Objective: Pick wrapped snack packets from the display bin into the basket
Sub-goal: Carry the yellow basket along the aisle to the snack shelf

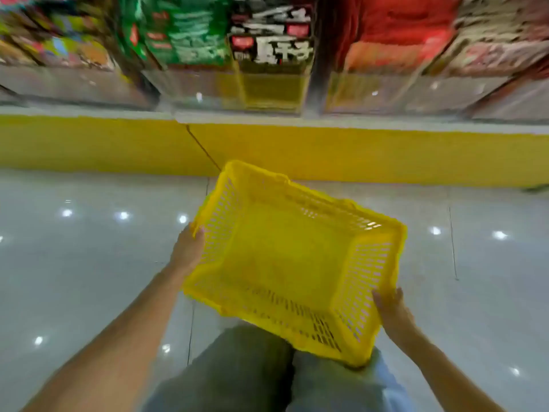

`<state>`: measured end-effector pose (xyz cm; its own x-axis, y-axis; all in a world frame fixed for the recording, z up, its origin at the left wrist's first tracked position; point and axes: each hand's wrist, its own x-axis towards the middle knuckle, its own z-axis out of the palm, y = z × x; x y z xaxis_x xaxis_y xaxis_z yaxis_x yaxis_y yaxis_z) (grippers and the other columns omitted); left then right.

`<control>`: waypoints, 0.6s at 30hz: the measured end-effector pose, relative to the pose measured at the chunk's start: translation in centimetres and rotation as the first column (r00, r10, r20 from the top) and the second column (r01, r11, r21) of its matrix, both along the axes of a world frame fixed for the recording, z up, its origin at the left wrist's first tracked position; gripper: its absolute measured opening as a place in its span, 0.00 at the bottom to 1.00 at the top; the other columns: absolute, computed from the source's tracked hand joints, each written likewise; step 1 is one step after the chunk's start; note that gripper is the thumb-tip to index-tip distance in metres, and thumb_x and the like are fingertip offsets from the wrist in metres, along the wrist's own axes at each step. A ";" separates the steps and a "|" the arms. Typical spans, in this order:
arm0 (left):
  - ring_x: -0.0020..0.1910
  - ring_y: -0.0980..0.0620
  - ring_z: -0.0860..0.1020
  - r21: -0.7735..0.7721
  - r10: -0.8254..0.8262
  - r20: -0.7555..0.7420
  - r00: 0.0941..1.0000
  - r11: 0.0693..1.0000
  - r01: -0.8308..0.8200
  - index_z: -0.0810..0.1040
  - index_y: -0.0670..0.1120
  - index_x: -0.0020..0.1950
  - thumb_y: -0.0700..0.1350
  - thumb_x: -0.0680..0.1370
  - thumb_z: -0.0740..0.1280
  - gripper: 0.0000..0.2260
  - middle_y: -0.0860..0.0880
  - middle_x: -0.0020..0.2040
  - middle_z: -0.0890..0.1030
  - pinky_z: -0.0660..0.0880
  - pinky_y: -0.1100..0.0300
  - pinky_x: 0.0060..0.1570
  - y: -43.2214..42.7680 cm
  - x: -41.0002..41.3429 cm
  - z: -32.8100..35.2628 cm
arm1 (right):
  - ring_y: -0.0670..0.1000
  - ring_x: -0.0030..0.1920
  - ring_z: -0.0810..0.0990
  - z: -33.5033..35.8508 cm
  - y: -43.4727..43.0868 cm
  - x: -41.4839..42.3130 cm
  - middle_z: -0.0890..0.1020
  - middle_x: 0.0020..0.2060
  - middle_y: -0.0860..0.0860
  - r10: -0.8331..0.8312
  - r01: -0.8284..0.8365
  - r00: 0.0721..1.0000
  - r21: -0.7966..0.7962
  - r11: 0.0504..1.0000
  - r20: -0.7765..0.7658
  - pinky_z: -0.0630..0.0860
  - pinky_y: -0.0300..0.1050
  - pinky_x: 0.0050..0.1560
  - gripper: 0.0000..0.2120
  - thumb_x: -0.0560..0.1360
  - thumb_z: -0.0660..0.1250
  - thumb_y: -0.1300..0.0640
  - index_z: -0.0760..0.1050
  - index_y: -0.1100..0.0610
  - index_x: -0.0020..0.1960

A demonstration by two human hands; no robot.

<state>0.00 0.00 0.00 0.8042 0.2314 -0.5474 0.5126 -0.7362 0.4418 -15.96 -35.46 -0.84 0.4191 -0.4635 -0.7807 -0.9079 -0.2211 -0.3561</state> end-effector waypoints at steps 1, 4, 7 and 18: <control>0.66 0.37 0.68 -0.010 0.029 0.028 0.999 1.000 -0.029 0.69 0.31 0.66 0.41 0.82 0.55 0.17 0.32 0.66 0.70 0.62 0.54 0.61 0.1 0.1 -1.2 | 0.65 0.57 0.73 -1.4 0.5 0.1 0.73 0.59 0.68 -0.068 0.068 0.996 0.002 0.998 0.061 0.68 0.57 0.58 0.20 0.78 0.61 0.60 0.64 0.71 0.64; 0.66 0.36 0.69 0.036 0.090 -0.044 0.995 0.995 -0.088 0.69 0.32 0.65 0.47 0.82 0.54 0.21 0.32 0.66 0.71 0.63 0.52 0.61 0.9 0.8 -2.8 | 0.57 0.30 0.72 -3.5 0.4 0.6 0.71 0.33 0.59 -0.167 0.167 0.986 -0.045 0.985 0.002 0.70 0.50 0.34 0.12 0.80 0.58 0.58 0.67 0.61 0.39; 0.63 0.35 0.70 0.091 0.095 -0.190 0.977 0.993 -0.079 0.72 0.32 0.63 0.54 0.82 0.51 0.26 0.31 0.63 0.73 0.65 0.49 0.59 2.2 1.1 -2.1 | 0.55 0.35 0.73 -2.1 -0.7 0.7 0.72 0.33 0.56 -0.139 0.138 0.990 -0.032 0.990 -0.032 0.71 0.49 0.36 0.16 0.81 0.55 0.52 0.69 0.59 0.39; 0.58 0.32 0.72 0.123 0.380 -0.081 0.921 0.921 -0.370 0.75 0.35 0.55 0.58 0.81 0.50 0.28 0.30 0.58 0.75 0.67 0.46 0.56 14.6 -7.3 20.1 | 0.66 0.59 0.73 20.9 7.7 6.9 0.74 0.59 0.68 0.156 -0.154 0.988 -0.092 0.984 0.017 0.69 0.56 0.57 0.25 0.81 0.50 0.47 0.69 0.68 0.62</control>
